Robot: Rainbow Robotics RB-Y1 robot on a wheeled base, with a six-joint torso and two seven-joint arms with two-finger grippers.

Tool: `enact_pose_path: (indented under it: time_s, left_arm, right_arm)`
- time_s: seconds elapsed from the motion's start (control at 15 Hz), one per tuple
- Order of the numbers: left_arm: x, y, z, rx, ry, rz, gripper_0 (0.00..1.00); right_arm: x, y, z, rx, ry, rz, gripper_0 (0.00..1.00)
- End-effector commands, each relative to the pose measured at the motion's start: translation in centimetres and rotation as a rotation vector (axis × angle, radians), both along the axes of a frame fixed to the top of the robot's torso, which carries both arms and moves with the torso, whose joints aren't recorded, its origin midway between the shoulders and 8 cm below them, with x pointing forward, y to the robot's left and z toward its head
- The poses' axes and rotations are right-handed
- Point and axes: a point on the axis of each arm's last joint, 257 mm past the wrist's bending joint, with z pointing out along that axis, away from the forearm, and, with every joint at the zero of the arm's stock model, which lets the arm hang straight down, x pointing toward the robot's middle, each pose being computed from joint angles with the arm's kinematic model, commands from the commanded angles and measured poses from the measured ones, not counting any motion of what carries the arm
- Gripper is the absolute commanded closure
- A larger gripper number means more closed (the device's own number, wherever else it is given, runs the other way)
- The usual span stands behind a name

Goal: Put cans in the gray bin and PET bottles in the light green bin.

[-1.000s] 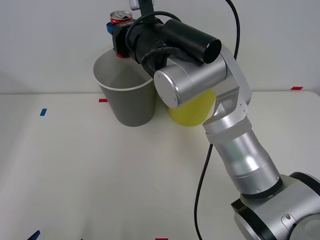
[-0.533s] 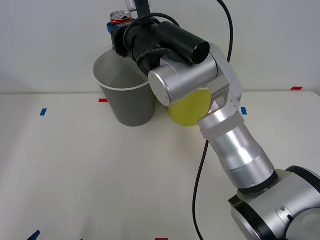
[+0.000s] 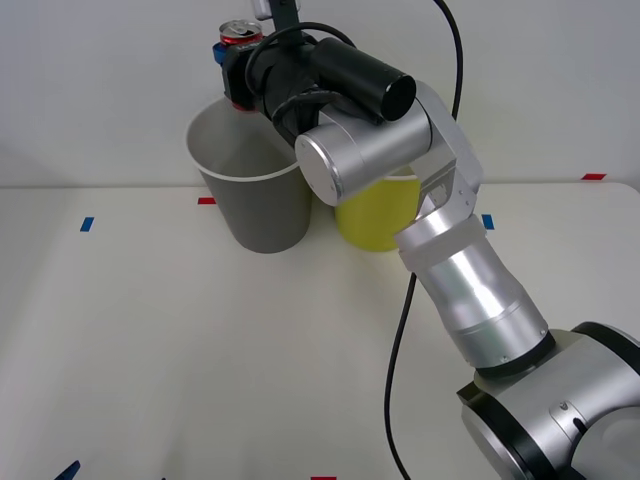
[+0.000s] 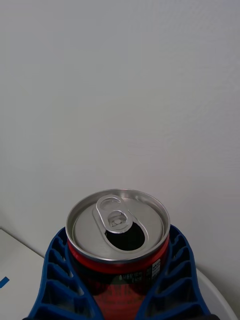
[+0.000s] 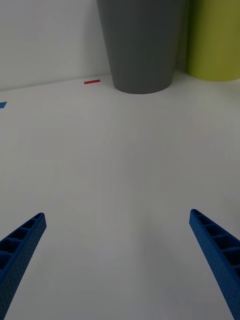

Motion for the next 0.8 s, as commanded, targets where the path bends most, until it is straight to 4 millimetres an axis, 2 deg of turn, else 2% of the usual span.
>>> enact_pose_path:
  time_s: [0.07, 0.47, 0.6, 0.8]
  left_arm:
    - [0.0, 0.0, 0.0, 0.0, 0.0, 0.0, 0.0]
    - [0.0, 0.0, 0.0, 0.0, 0.0, 0.0, 0.0]
    - [0.0, 0.0, 0.0, 0.0, 0.0, 0.0, 0.0]
    - [0.0, 0.0, 0.0, 0.0, 0.0, 0.0, 0.0]
  right_arm:
    - [0.0, 0.2, 0.0, 0.011, 0.005, 0.004, 0.0]
    - [-0.4, 0.8, -0.3, -0.003, 0.001, 0.013, 0.0]
    - [-0.7, 0.6, -1.5, -0.023, 0.003, 0.012, 0.0]
    - [-3.6, -1.0, -3.0, -0.02, -0.031, 0.015, 0.0]
